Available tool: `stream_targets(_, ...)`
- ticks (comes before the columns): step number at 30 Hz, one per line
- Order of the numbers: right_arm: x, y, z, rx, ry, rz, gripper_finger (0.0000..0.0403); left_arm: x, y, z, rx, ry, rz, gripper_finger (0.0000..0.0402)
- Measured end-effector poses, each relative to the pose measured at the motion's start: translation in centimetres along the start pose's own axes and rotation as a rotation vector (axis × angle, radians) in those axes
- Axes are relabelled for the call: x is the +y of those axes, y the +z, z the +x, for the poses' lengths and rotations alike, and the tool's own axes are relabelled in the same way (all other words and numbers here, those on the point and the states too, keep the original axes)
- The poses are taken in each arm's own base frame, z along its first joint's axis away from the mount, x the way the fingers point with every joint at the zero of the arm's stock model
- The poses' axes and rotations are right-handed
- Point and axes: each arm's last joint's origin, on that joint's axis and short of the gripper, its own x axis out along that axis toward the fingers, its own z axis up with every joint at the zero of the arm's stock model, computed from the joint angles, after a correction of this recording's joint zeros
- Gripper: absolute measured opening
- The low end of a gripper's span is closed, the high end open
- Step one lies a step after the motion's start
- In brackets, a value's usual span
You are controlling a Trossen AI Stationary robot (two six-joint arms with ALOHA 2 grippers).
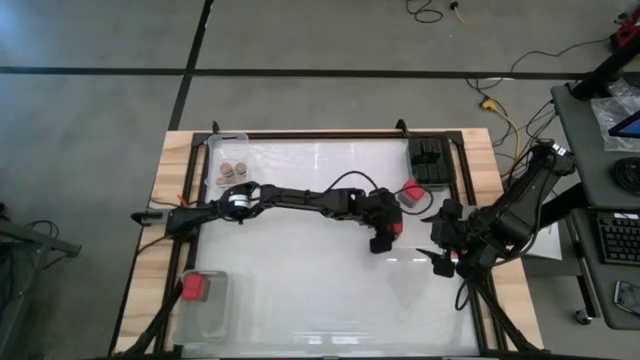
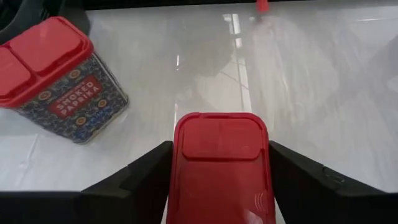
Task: Sort spices by type
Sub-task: Put the red seasoning can into the white bin
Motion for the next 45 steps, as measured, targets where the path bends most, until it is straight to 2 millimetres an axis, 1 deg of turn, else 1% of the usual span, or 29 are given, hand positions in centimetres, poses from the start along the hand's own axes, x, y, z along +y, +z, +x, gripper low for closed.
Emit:
stream_targets(3, 0.0, 0.0, 0.0, 0.004, 0.003, 0.003, 0.0364, -0.1, -0.1, 0.0, 0.010, 0.002, 0.000, 0.0220)
stream_targets(6, 0.0, 0.0, 0.0, 0.004, 0.003, 0.002, 0.0364, 0.0, -0.2, -0.1, 0.023, 0.014, -0.012, 0.0224)
stream_targets(10, 0.0, 0.0, 0.0, 0.005, 0.004, -0.003, 0.0364, -0.1, -0.1, -1.0, 0.089, 0.042, -0.019, 0.0227)
stream_targets(14, 0.0, 0.0, 0.0, -0.001, 0.000, -0.005, 0.0364, -0.2, 0.8, -2.8, 0.188, 0.034, 0.014, 0.0210)
stream_targets(16, 0.0, 0.0, 0.0, -0.002, 0.001, -0.004, 0.0364, -0.4, 1.4, -3.7, 0.210, 0.031, 0.018, 0.0203)
stream_targets(18, 0.0, 0.0, 0.0, -0.003, 0.003, -0.002, 0.0364, -0.9, 1.8, -5.2, 0.211, 0.027, 0.005, 0.0203)
stream_targets(21, 0.1, 0.0, 0.0, -0.004, 0.004, 0.006, 0.0364, -2.2, 2.6, -6.9, 0.195, 0.017, -0.054, 0.0206)
stream_targets(24, 0.2, 0.0, 0.2, -0.016, 0.012, 0.007, 0.0364, -4.3, 3.0, -8.1, 0.200, -0.003, -0.081, 0.0207)
stream_targets(29, 1.0, -0.1, 1.1, -0.105, 0.022, -0.013, 0.0364, -9.8, 2.5, -9.3, 0.252, -0.047, -0.083, 0.0208)
stream_targets(34, 2.2, -0.7, 2.6, -0.178, 0.078, -0.029, 0.0364, -15.1, 0.9, -11.7, 0.339, 0.090, -0.157, 0.0208)
stream_targets(36, 2.6, -1.0, 3.0, -0.188, 0.117, -0.050, 0.0364, -17.1, 0.2, -13.0, 0.368, 0.153, -0.207, 0.0208)
stream_targets(40, 3.1, -1.3, 3.5, -0.192, 0.173, -0.090, 0.0364, -21.3, -0.9, -15.9, 0.350, 0.222, -0.333, 0.0208)
stream_targets(45, 3.7, -0.7, 3.2, -0.250, 0.226, -0.098, 0.0364, -26.2, -2.7, -21.1, 0.249, 0.343, -0.494, 0.0208)
